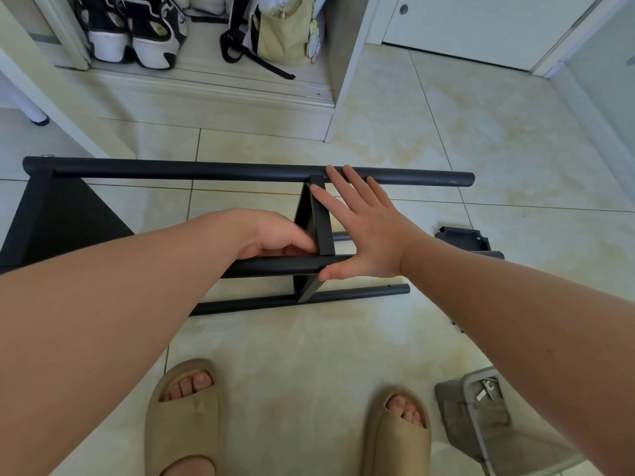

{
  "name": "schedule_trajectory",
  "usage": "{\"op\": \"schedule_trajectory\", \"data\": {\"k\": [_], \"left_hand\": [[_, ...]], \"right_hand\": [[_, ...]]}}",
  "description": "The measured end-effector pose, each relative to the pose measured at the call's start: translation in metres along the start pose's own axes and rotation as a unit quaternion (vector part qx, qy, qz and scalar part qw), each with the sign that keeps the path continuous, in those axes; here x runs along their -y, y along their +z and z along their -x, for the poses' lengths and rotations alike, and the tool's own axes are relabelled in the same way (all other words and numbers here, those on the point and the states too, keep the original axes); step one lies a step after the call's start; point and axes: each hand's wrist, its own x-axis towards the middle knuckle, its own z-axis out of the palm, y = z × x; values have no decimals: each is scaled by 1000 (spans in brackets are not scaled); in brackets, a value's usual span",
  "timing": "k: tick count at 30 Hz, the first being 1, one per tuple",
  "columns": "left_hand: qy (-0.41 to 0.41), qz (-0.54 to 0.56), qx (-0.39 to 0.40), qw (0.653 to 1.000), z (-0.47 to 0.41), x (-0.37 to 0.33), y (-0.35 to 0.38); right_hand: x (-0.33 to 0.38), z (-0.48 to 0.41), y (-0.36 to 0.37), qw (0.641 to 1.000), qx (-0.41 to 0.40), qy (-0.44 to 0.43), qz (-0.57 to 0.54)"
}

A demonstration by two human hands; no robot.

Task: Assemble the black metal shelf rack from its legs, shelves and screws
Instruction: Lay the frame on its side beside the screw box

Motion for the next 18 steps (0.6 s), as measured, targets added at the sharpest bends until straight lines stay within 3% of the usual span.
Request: {"op": "schedule_trajectory", "data": {"k": [9, 18], "left_hand": [[2, 41, 28, 999, -2, 1, -3], [29, 10, 6, 1000, -1, 3, -2]], "right_hand": [[-1, 1, 0, 1000, -2, -3, -2], [-1, 0, 0, 1000, 2, 0, 2]]}}
